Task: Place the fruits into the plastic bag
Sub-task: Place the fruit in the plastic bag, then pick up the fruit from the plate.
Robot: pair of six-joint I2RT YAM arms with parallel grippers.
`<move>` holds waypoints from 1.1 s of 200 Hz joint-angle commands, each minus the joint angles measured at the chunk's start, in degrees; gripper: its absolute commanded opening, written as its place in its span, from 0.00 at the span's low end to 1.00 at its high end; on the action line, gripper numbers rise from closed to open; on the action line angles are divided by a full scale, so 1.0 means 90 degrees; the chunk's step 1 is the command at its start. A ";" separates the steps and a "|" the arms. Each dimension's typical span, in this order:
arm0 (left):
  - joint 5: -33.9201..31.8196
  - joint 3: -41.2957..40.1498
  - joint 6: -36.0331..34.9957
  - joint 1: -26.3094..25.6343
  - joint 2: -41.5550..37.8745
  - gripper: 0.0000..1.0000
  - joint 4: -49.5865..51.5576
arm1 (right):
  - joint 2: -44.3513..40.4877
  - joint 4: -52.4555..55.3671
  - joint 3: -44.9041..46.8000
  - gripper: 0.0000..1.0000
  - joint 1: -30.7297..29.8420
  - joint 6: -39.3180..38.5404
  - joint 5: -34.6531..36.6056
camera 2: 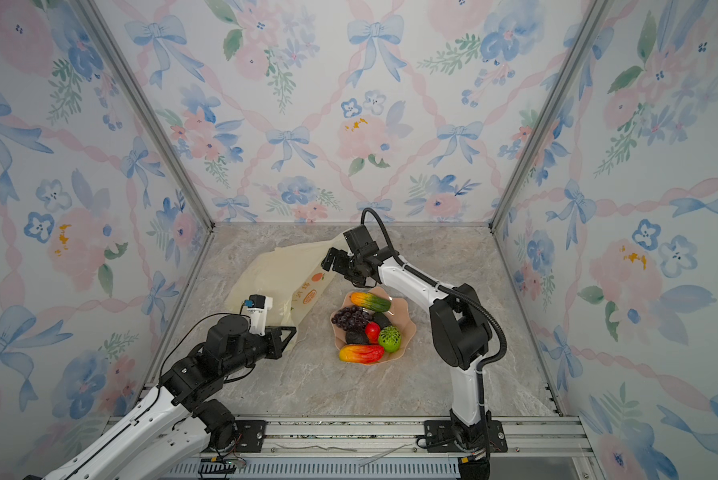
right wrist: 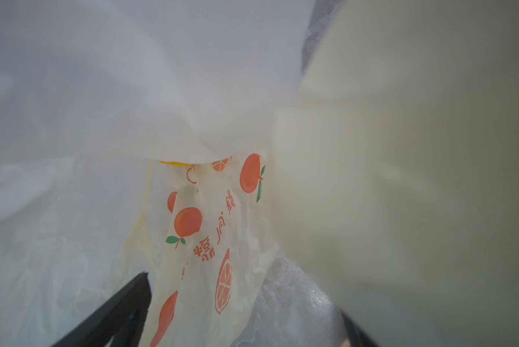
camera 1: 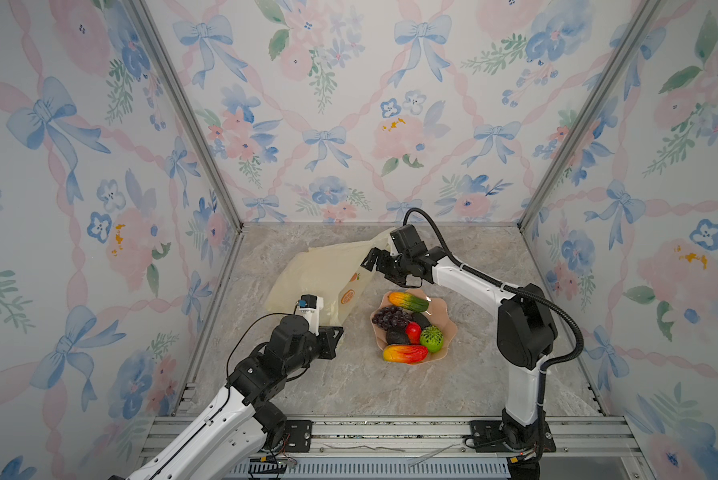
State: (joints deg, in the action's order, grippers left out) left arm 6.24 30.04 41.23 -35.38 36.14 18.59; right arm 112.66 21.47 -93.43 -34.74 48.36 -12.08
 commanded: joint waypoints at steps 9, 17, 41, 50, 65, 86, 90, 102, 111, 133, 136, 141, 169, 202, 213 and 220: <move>-0.0066 0.0047 -0.0010 0.0051 0.0080 0.00 0.0093 | -0.0546 0.0207 0.0325 0.99 0.0207 -0.0217 0.0152; -0.0062 0.0076 -0.0020 0.0053 0.0114 0.00 0.0082 | -0.0625 0.0207 0.0384 0.99 0.0208 -0.0243 0.0061; -0.0054 0.0171 -0.0096 0.0046 0.0240 0.00 0.0047 | -0.0645 0.0408 0.0323 0.99 0.0143 -0.0471 -0.0543; -0.0058 0.0202 -0.0113 0.0049 0.0280 0.00 0.0042 | -0.0626 0.0466 0.0290 0.98 0.0085 -0.0567 -0.0927; -0.0052 0.0226 -0.0147 0.0046 0.0329 0.00 0.0044 | -0.0562 0.0760 0.0140 0.98 -0.0027 -0.0822 -0.1625; -0.0077 0.0215 -0.0148 0.0054 0.0350 0.00 0.0015 | -0.0610 0.1244 0.0039 0.99 -0.0197 -0.1243 -0.2476; -0.0079 0.0209 -0.0148 0.0052 0.0351 0.00 0.0004 | -0.0634 0.1314 0.0048 0.98 -0.0214 -0.1295 -0.2564; -0.0086 0.0196 -0.0129 0.0054 0.0341 0.00 -0.0006 | -0.0795 0.1617 0.0102 0.99 -0.0264 -0.1591 -0.2795; -0.0094 0.0190 -0.0111 0.0060 0.0322 0.00 -0.0021 | -0.0948 0.1881 0.0134 0.98 -0.0296 -0.1798 -0.2895; -0.0113 0.0158 -0.0065 0.0059 0.0266 0.00 -0.0051 | -0.1317 0.2389 0.0230 0.98 -0.0382 -0.2116 -0.3208; -0.0104 0.0143 -0.0060 0.0063 0.0262 0.00 -0.0060 | -0.1349 0.2423 0.0241 0.98 -0.0391 -0.2137 -0.3216; -0.0105 0.0156 -0.0051 0.0060 0.0262 0.00 -0.0063 | -0.1472 0.2497 0.0294 0.98 -0.0420 -0.2169 -0.3235; -0.0091 0.0156 -0.0002 0.0056 0.0247 0.00 -0.0088 | -0.2207 0.2633 0.0606 0.98 -0.0448 -0.2168 -0.3221; -0.0078 0.0132 0.0029 0.0063 0.0193 0.00 -0.0073 | -0.3257 0.2799 0.0854 0.97 -0.0333 -0.2054 -0.2853; -0.0071 0.0128 0.0031 0.0055 0.0203 0.00 -0.0078 | -0.3656 0.2920 0.0908 0.96 -0.0291 -0.2032 -0.2637; -0.0063 0.0119 0.0025 0.0062 0.0217 0.00 -0.0072 | -0.3842 0.3035 0.0906 0.96 -0.0259 -0.2028 -0.2512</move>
State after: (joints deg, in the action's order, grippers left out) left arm 6.00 30.63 41.21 -35.22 38.41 18.33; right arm 84.29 44.21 -86.41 -37.89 30.41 -38.26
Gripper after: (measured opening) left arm 0.050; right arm 0.964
